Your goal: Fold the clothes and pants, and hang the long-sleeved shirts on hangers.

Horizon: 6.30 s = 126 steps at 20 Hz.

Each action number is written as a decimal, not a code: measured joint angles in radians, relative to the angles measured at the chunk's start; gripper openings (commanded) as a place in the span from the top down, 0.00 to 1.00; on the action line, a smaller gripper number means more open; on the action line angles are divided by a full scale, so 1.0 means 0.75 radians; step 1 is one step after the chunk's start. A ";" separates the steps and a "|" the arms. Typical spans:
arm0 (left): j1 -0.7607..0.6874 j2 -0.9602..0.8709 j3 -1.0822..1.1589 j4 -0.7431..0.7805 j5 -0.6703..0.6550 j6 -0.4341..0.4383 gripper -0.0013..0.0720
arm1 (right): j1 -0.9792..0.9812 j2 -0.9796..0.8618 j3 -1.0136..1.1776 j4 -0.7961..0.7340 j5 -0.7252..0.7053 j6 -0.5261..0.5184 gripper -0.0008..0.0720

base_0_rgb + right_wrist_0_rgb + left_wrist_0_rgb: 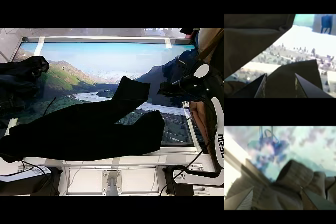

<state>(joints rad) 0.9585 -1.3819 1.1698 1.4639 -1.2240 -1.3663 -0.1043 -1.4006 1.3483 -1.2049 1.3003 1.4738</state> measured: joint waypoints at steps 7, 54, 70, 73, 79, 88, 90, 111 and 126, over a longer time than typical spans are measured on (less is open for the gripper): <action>0.013 -0.195 0.104 -0.224 -0.140 0.283 0.16 | 0.000 -0.003 0.004 0.104 0.038 -0.002 0.45; 0.010 -0.023 0.288 -0.747 -0.088 0.360 0.96 | -0.103 -0.760 0.297 0.533 -0.435 -0.130 0.49; 0.013 0.073 0.290 -0.747 -0.027 0.364 0.96 | -0.063 -0.679 0.447 0.511 -0.139 -0.174 0.98; 0.015 0.185 0.290 -0.748 0.056 0.364 0.96 | -0.089 -0.465 0.503 0.344 0.073 -0.122 0.98; 0.016 0.387 0.291 -0.757 0.180 0.316 0.96 | -0.113 0.090 0.533 0.085 0.409 -0.044 0.98; -0.212 0.249 0.290 -0.750 0.290 0.205 0.97 | -0.117 0.214 0.429 -0.123 0.457 0.097 0.98; -0.279 0.161 0.290 -0.705 0.425 0.141 0.97 | -0.117 0.093 0.391 -0.133 0.377 0.112 0.98; -0.576 -0.186 0.289 -0.597 1.069 -0.106 0.13 | -0.137 -0.579 0.661 0.270 -0.348 0.222 0.41; 0.496 0.025 -0.034 -0.607 0.082 0.224 0.08 | -0.288 0.467 -0.217 0.161 0.007 -0.059 0.41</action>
<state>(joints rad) 1.3304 -1.3632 1.1446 1.0084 -1.1625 -1.1984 -0.3202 -1.0504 1.1858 -1.0843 1.3056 1.4296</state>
